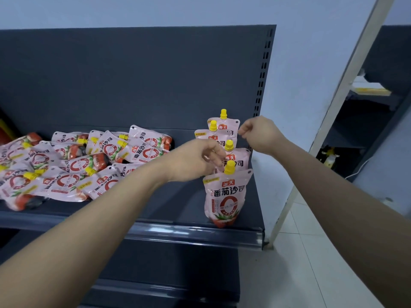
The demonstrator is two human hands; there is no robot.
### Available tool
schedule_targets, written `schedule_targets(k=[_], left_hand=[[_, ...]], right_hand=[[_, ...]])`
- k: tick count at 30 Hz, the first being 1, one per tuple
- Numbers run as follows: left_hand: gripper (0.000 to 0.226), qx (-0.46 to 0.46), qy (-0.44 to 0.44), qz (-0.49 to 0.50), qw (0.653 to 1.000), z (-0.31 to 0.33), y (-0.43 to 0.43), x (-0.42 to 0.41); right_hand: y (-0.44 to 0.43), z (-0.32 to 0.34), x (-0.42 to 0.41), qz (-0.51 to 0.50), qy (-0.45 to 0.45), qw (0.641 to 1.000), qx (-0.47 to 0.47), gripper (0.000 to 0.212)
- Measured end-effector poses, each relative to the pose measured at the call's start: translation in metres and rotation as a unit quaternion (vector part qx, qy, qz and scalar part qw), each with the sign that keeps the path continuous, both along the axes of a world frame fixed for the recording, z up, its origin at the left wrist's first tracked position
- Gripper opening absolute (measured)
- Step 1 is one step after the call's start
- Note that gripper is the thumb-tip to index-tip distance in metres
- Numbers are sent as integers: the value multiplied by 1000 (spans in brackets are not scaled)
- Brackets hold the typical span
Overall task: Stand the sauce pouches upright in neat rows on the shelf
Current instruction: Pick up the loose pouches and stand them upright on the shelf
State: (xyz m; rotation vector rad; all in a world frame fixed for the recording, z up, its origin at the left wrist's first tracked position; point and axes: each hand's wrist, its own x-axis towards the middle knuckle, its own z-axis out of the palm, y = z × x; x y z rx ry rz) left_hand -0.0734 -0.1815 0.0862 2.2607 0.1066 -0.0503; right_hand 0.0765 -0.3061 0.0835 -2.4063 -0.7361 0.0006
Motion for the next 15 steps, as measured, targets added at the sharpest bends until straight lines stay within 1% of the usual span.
schedule_targets(k=[2,4,6,10,15], left_hand=[[33,-4,-38,51,998,6,13,-6],[25,23,-78,120,989,8,30,-13],[20,60,-99,183,976,5,52,-19],[23,121,-87,287,946,-7,108,-35],[24,158,-41,337,927,-24,170,-52]], right_hand=[[9,10,-7,10,-31,999,26,35],[23,19,-14,35,-48,997,42,39],[44,27,-22,76,-61,994,42,38],[97,37,-39,159,-68,985,-13,32],[173,34,-56,236,-75,962,-114,30]])
